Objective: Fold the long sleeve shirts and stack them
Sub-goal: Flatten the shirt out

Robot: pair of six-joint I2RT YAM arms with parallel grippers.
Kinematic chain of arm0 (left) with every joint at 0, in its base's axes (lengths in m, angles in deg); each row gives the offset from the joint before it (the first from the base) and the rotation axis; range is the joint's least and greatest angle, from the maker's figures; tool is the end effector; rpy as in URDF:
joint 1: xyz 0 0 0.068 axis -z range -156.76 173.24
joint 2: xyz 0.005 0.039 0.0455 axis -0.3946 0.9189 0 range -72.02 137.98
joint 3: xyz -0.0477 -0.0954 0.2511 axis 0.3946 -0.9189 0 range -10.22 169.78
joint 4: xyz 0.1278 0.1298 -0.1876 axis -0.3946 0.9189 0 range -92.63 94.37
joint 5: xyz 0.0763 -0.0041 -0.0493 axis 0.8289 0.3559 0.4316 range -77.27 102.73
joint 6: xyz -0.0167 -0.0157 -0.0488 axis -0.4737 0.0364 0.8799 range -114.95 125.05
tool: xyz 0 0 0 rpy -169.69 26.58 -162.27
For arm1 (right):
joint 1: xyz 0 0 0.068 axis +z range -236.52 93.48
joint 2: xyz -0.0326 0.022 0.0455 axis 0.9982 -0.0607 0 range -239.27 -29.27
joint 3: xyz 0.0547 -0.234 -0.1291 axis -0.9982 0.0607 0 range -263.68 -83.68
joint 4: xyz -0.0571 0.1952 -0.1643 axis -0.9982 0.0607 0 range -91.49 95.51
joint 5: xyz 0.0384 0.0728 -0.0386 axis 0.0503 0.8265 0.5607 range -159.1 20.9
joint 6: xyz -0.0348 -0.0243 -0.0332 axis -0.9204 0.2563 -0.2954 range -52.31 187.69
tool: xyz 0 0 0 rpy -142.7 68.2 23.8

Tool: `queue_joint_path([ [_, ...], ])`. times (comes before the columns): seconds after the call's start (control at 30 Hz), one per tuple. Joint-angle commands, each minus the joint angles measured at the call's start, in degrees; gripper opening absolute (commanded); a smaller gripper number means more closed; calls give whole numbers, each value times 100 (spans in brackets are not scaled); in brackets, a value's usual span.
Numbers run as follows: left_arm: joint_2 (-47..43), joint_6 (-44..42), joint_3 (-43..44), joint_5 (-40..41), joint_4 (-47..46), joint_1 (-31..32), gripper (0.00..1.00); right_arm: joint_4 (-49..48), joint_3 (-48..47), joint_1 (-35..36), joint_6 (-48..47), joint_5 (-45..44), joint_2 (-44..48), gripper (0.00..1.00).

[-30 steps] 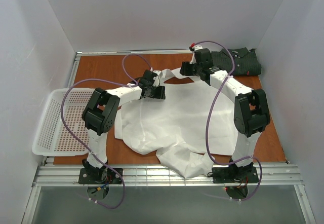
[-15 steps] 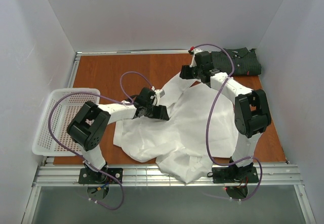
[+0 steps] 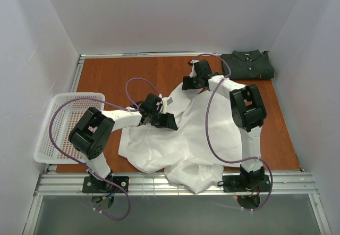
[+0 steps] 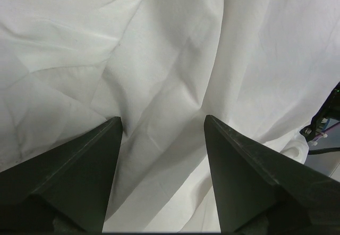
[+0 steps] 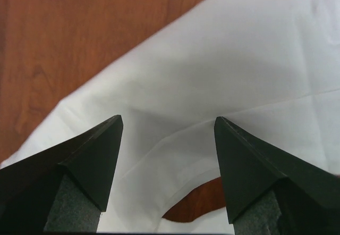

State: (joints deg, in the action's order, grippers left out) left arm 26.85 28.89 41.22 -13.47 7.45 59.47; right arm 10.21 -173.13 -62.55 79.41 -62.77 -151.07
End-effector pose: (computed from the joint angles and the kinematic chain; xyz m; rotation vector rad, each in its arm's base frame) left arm 0.2549 -0.2063 0.1451 0.4772 2.6858 -0.9452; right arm 0.4340 0.1973 0.1814 -0.3087 2.3556 0.4335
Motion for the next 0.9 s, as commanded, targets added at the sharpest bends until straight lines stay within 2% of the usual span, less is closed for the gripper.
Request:
queue_joint_path([
  [0.0, 159, 42, -231, 62, 819, 60, 60, 122, -116, 90, -30, -17, -133, 65],
  [0.2, 185, 209, -90, 308, 916, 60, 60, 51, -634, 205, -127, 8, -739, 65],
  [0.3, 124, 306, -20, 597, 1030, 69, 60, 69, -1371, 257, -65, 411, -1501, 65],
  [0.4, 97, 411, 50, 1009, 1171, 42, 60, 148, -2591, 275, 40, 964, -2222, 65],
  [0.47, 132, 517, 94, 1212, 1302, -28, 60, 148, -3550, 275, 102, 1282, -2540, 65],
  [0.57, 150, 674, 138, 1599, 1356, -195, 61, -79, -4228, 275, 172, 1853, -2867, 66],
  [0.63, 229, 719, 226, 1819, 1356, -405, 61, -255, -4064, 266, 50, 1855, -2570, 66],
  [0.67, 273, 728, 287, 1898, 1356, -467, 61, -456, -3680, 266, -55, 1776, -2368, 67],
  [0.87, 974, 780, 1121, 2039, 1294, -1170, 63, -643, -2351, 135, -759, 985, -182, 70],
])
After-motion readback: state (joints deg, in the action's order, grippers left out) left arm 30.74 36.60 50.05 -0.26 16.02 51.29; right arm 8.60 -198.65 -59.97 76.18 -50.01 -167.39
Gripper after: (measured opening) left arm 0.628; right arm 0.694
